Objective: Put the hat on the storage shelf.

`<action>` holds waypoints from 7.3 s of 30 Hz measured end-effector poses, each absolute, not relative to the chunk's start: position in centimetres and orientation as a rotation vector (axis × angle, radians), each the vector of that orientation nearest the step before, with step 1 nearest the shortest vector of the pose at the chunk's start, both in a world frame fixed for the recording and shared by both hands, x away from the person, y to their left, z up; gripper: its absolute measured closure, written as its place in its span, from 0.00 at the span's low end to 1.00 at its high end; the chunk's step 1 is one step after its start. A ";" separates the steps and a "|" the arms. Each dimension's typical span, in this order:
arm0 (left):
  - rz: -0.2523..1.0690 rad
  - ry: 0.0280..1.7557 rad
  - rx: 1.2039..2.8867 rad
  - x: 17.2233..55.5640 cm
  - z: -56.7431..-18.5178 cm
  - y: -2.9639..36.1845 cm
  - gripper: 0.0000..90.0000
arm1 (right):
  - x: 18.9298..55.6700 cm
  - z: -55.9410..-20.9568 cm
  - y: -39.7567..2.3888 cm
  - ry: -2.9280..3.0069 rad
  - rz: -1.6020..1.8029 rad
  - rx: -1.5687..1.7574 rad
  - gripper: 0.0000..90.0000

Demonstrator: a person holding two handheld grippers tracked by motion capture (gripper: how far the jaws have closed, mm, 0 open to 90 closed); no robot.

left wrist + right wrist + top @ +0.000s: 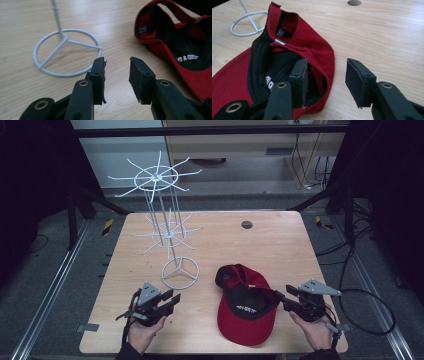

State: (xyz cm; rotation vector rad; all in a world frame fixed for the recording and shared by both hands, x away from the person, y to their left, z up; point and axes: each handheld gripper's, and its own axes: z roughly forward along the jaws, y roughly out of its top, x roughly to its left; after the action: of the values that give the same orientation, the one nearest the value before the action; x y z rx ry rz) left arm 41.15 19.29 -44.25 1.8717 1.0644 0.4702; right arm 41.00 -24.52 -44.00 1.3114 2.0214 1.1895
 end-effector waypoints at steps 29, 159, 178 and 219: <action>0.364 0.935 2.081 42.4 -46.4 8.6 0.65 | 42.5 -46.4 -23.5 2.142 1.110 1.361 0.70; 0.485 0.737 1.897 48.3 -33.6 3.1 0.90 | 41.8 -42.2 -20.6 2.037 1.102 1.174 0.95; 0.442 0.794 1.930 46.3 -37.8 7.6 0.90 | 41.3 -42.2 -19.6 2.031 1.031 1.007 0.91; 0.412 0.842 1.974 44.6 -41.6 11.6 0.90 | 39.7 -40.9 -18.8 2.086 1.292 0.968 0.63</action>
State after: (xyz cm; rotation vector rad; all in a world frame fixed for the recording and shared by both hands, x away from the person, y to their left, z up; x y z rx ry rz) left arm 44.55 11.61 -41.64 1.9739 0.8422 0.4117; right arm 39.66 -18.78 -40.93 0.9684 2.0858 1.2919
